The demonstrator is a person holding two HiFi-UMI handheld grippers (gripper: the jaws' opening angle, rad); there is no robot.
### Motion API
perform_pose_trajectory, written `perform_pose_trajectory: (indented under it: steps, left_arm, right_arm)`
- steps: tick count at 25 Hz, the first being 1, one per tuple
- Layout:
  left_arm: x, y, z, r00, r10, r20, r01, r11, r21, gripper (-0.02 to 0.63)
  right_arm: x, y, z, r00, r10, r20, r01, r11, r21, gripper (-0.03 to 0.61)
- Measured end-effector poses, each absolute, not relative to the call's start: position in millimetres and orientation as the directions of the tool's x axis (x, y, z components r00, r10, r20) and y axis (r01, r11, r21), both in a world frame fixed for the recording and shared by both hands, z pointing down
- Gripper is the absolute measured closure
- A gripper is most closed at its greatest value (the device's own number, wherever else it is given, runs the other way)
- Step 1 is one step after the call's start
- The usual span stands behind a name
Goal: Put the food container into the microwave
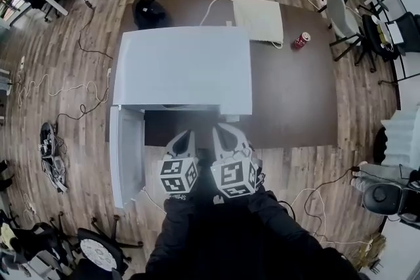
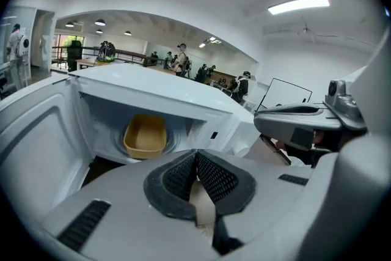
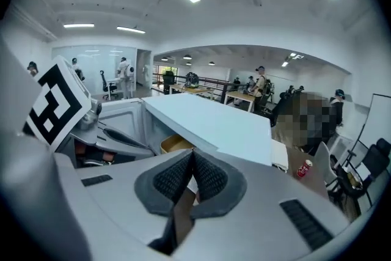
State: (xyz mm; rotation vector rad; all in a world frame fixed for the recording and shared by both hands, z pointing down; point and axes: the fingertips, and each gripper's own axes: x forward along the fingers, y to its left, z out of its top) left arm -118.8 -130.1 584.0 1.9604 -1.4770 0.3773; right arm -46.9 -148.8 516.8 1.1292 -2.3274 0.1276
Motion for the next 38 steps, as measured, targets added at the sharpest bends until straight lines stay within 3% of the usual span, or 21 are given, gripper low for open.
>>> perform_pose_trajectory:
  steps: [17,38]
  left_arm:
    - [-43,-131,457,0.347,-0.845,0.407,-0.933,-0.267,0.241,0.58]
    - [-53,-150,394,0.36,-0.884,0.297,-0.932,-0.325,0.162,0.58]
  right_arm:
    - [36,-134,402,-0.455,-0.84,0.295,-0.863,0.497,0.086,0.555]
    - [29,-147,349,-0.44,-0.881,0.173,-0.885,0.458,0.083,0.555]
